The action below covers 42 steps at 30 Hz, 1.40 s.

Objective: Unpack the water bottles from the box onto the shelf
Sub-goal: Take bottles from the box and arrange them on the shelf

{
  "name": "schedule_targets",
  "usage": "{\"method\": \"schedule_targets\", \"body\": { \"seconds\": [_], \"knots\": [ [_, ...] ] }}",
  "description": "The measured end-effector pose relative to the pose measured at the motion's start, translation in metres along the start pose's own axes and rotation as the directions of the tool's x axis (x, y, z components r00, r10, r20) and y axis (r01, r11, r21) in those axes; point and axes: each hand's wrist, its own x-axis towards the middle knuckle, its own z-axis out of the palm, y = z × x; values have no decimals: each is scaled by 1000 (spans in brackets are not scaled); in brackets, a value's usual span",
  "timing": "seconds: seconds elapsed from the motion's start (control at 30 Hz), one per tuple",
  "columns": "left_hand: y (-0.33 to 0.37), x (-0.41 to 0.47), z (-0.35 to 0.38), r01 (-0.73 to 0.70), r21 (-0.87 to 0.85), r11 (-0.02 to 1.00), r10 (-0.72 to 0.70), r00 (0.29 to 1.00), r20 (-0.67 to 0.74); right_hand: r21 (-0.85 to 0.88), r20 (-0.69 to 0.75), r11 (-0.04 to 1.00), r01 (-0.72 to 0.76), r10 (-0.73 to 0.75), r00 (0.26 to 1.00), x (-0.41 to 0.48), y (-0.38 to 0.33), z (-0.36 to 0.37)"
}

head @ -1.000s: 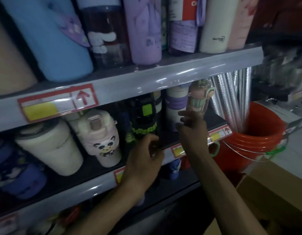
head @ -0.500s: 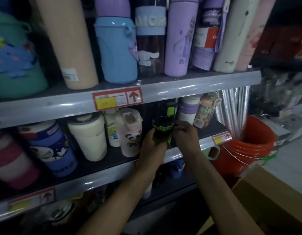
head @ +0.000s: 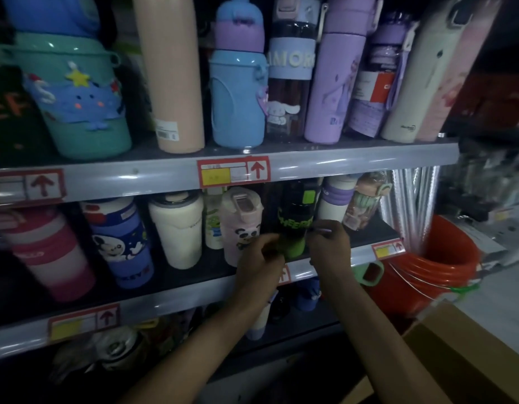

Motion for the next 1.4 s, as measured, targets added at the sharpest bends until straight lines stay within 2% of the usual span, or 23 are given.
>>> {"method": "schedule_targets", "body": {
  "seconds": [0.1,0.2,0.27,0.43,0.63,0.77,0.87,1.03,1.13,1.27,1.4],
  "knots": [
    [-6,-6,-23,-59,-12,998,56,987,-153,36,136,999,38,-42,990,-16,-10,8],
    [-8,-14,-43,-133,21,991,133,934,-331,80,260,996,49,-68,963,-28,-15,22],
    [-14,-11,-51,-149,41,988,153,903,-402,124,322,991,55,-93,942,-34,-19,32],
    [-19,-1,-50,-147,21,989,146,928,-342,148,415,981,124,-175,893,-42,-21,50],
    [-7,-2,-39,-196,-47,979,163,906,-391,140,375,980,139,-182,909,-47,-25,54],
    [-12,4,-38,-213,-49,976,174,891,-419,117,376,986,122,-158,913,-48,-28,53],
    [-9,3,-37,-216,-81,973,170,908,-384,96,375,989,109,-137,917,-49,-28,52],
    [-18,4,-49,-174,-108,979,129,935,-331,91,327,996,-3,-27,945,-58,-28,54],
    [-26,4,-63,-150,-110,983,94,910,-404,57,310,998,1,-18,951,-71,-37,50],
    [-36,-6,-89,-175,-80,981,113,859,-499,55,459,998,37,-58,887,-90,-49,58],
    [-43,-16,-105,-205,-44,978,146,816,-560,17,519,990,141,-129,845,-98,-47,85]
  ]
}}
